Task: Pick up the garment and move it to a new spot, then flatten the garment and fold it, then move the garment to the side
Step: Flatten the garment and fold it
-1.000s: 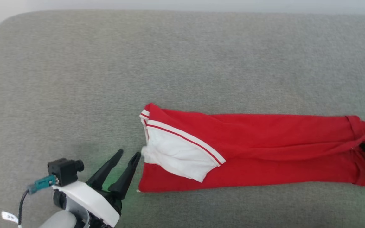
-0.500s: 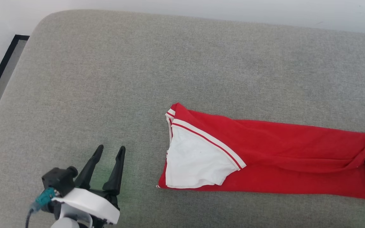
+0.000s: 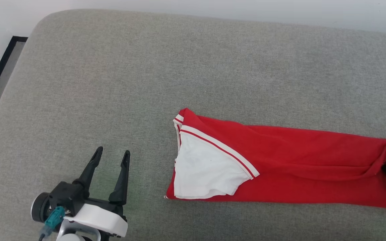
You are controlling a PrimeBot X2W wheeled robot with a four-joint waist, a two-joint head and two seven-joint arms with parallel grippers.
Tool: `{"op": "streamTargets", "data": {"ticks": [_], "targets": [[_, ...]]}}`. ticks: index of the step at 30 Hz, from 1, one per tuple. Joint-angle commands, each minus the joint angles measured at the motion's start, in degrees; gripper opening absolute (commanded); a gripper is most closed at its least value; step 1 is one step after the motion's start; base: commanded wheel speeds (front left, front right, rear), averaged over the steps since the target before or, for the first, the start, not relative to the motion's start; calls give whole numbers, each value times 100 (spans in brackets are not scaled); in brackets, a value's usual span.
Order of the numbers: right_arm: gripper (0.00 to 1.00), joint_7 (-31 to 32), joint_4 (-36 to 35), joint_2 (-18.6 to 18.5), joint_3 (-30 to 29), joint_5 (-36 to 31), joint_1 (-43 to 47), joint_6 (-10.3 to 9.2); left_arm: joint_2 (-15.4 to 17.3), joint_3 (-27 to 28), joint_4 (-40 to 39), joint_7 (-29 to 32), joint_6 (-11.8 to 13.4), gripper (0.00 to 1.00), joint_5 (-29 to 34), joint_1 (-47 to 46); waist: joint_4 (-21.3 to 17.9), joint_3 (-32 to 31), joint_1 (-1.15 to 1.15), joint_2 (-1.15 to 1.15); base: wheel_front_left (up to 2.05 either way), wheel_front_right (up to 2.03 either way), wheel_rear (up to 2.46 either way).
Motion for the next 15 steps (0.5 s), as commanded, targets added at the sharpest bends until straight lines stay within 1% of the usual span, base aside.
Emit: {"op": "streamTargets", "data": {"ticks": [1,2,3,5,6,15], "targets": [[100,170,183,359,279,-63,135,2,-32,12,-46,-28,7,100,54,54,-6,16,0,-1,0,0,0],[100,224,215,391,330,-89,100,2,-49,22,-74,-28,7,100,106,63,-9,30,0,-1,0,0,0],[51,259,247,423,368,-100,85,2,-75,44,-100,-28,7,100,124,62,-11,41,0,-1,0,0,0],[3,311,318,465,388,-118,31,2,-87,52,-116,-28,7,100,186,87,-20,57,0,-1,0,0,0],[0,328,339,466,387,-124,6,2,-106,68,-144,-28,8,100,196,85,-25,65,0,-1,0,0,0],[0,67,383,162,-34,-144,-190,-27,-140,259,-272,-28,7,100,95,120,-184,92,0,-1,0,0,0]]}}
